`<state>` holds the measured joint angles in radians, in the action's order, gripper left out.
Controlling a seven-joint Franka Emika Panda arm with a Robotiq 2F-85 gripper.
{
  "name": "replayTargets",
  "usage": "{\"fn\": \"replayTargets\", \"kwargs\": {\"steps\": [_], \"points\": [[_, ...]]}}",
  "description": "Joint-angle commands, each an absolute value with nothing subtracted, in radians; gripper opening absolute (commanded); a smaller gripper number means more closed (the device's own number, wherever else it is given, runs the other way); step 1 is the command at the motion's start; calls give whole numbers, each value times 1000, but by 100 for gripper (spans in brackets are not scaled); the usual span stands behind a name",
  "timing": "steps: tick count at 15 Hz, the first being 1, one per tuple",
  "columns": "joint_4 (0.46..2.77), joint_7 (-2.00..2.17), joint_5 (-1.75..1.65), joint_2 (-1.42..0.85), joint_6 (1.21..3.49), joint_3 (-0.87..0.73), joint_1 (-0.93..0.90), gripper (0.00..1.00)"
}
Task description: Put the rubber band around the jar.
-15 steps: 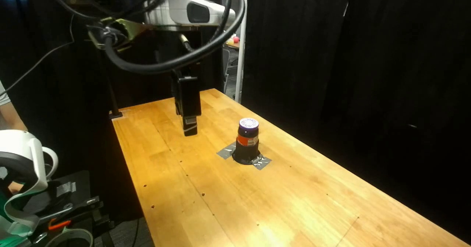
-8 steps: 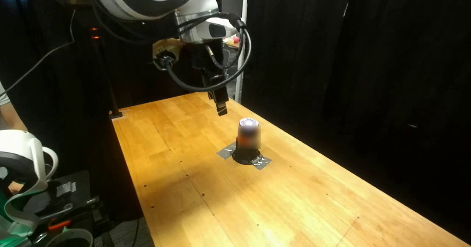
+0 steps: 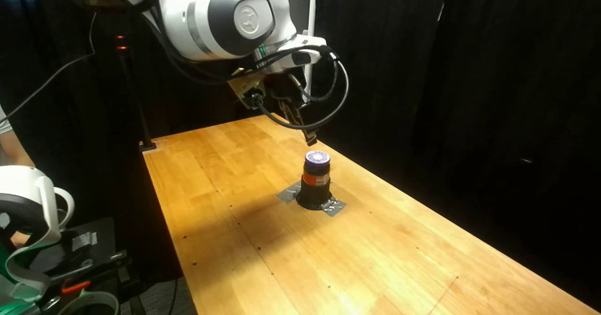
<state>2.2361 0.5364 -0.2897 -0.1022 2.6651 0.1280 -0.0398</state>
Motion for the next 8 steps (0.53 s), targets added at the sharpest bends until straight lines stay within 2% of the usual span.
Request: {"fn": "replayTargets", "kwargs": {"steps": [1, 8], "points": [[2106, 564, -331, -227, 2673, 78, -107, 100], [1953, 602, -384, -390, 2697, -48, -231, 100]]}}
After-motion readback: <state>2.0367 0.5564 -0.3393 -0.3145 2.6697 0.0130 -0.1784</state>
